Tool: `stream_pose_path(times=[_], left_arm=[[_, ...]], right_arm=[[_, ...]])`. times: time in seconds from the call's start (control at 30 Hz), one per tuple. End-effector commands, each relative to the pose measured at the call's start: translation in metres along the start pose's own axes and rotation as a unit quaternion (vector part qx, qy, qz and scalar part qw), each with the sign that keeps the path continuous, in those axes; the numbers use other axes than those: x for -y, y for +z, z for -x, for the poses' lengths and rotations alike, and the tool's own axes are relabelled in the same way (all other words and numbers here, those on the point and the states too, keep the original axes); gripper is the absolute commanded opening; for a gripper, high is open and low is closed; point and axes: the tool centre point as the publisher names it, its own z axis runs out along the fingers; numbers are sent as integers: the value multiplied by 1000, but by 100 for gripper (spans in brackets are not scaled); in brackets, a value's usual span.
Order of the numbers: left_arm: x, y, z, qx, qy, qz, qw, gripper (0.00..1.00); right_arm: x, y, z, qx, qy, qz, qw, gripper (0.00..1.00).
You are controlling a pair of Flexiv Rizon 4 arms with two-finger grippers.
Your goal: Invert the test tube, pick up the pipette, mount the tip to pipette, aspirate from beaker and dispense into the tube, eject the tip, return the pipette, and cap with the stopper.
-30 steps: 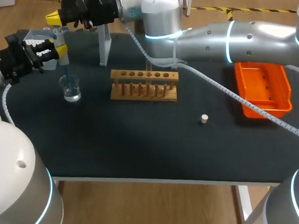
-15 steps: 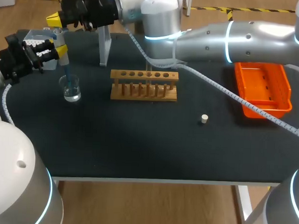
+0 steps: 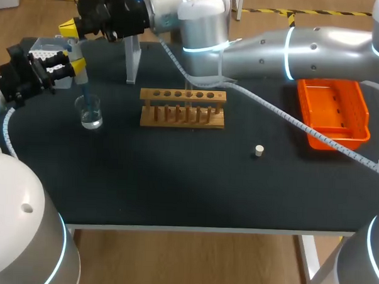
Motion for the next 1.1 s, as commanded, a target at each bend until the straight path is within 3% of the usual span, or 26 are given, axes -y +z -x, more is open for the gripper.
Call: stream_pose_path(times=[0.03,0.57,0.9,0.97,1.0,1.03,1.1], left_arm=[[3,0,1,-2,0,-3,1000,0],[3,0,1,-2,0,-3,1000,0],[3,0,1,-2,0,-3,1000,0],[3,0,1,-2,0,-3,1000,0],[3,0,1,-2,0,-3,1000,0],[3,0,1,-2,0,-3,1000,0],[3,0,1,-2,0,-3,1000,0]], right_arm=[[9,2,5,-4,2,2,1000,0],[23,3,3,-2,10,-9,1000,0],[-26,-2,-3,-1,-31,8,999,1],[-36,-6,-7,3,-41,8,999,46],[-40,-9,-9,3,-44,9,999,85],[-44,-12,-11,4,-47,9,999,100],[-50,-19,-15,9,-54,9,998,100]])
